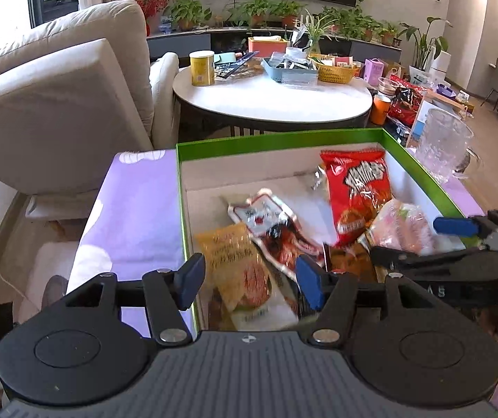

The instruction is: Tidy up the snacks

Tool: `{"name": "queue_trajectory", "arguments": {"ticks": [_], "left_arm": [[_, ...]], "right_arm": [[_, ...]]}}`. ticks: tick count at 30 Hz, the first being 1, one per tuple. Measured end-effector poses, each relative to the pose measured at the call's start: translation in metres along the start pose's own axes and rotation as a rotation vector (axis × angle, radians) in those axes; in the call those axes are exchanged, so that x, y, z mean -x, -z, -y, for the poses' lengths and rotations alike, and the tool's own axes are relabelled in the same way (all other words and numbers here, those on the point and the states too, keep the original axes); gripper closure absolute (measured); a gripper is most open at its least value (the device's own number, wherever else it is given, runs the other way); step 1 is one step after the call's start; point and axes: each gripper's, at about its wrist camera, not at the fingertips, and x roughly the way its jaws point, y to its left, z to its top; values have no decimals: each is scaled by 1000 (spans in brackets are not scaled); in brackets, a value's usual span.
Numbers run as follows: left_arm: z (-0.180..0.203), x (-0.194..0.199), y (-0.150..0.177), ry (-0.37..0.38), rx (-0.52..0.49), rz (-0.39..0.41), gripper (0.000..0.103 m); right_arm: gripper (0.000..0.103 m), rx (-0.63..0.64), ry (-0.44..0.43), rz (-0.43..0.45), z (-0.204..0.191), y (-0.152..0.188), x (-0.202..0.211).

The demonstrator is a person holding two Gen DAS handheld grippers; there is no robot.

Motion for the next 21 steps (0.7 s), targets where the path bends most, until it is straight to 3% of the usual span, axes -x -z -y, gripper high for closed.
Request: {"name": "queue_trajectory", "arguments": {"ticks": [4,13,21], "left_arm": [[-2,14,14,-6,-5,-3,48],[-4,39,45,2,30,-38,45],[23,14,60,-61,52,-141,39]], "right_arm": [[41,8,43,97,-1,11,17],[41,-28,22,155,18,31,64],[41,7,53,116,20,74,85]]}}
